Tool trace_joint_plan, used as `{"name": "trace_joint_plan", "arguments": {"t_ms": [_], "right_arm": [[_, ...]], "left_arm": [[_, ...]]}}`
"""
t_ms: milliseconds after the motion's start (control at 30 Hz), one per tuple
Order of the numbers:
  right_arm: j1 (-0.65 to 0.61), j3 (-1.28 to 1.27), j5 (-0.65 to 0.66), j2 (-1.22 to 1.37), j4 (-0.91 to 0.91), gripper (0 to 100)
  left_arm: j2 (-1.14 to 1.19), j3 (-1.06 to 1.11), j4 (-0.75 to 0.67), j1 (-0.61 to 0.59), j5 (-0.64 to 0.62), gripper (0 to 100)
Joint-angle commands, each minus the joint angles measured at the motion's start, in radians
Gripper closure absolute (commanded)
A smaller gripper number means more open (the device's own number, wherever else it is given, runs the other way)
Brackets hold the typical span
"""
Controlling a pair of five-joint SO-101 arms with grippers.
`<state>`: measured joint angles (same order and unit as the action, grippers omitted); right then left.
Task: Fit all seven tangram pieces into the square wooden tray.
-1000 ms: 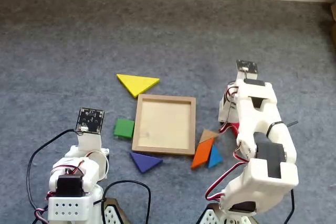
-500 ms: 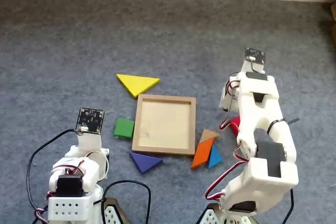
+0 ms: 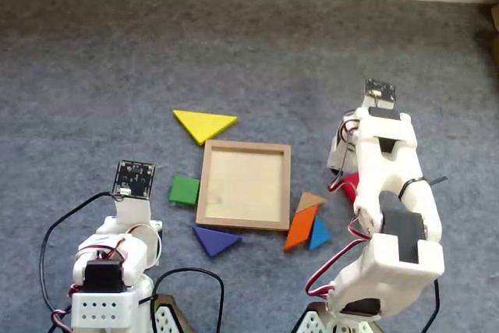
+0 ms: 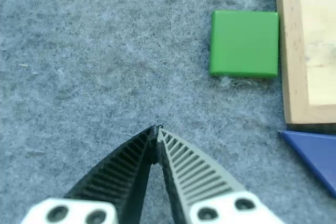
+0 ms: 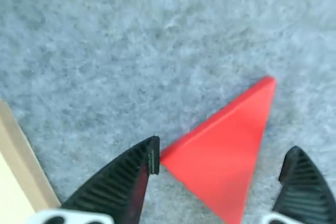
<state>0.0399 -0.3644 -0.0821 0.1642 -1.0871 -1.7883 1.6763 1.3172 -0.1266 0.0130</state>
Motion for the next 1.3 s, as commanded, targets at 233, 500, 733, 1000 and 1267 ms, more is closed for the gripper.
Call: {"name": "trace_joint_plan", "arguments": {"t_ms": [233,500,733,1000,1267], "right_arm": [[0.012,-0.007,0.0,-0.013,-0.007,64.9],[0.01,-0.012,0.0,-0.013,-0.028,64.9],[0.005,-0.039,0.0,-0.013,-0.036,64.9],[0.005,-0.042,0.044,-0.013,-0.042,64.9],[0.012,-0.042,0.048,-0.013,-0.036,74.9]], "left_arm": [[-0.03,0.019,0.009,-0.008,0.003,99],[-0.03,0.019,0.009,-0.008,0.003,99],[-0.03,0.019,0.009,-0.008,0.003,99],[-0.03,0.019,0.009,-0.008,0.003,99],[-0.03,0.019,0.009,-0.008,0.003,99]]}}
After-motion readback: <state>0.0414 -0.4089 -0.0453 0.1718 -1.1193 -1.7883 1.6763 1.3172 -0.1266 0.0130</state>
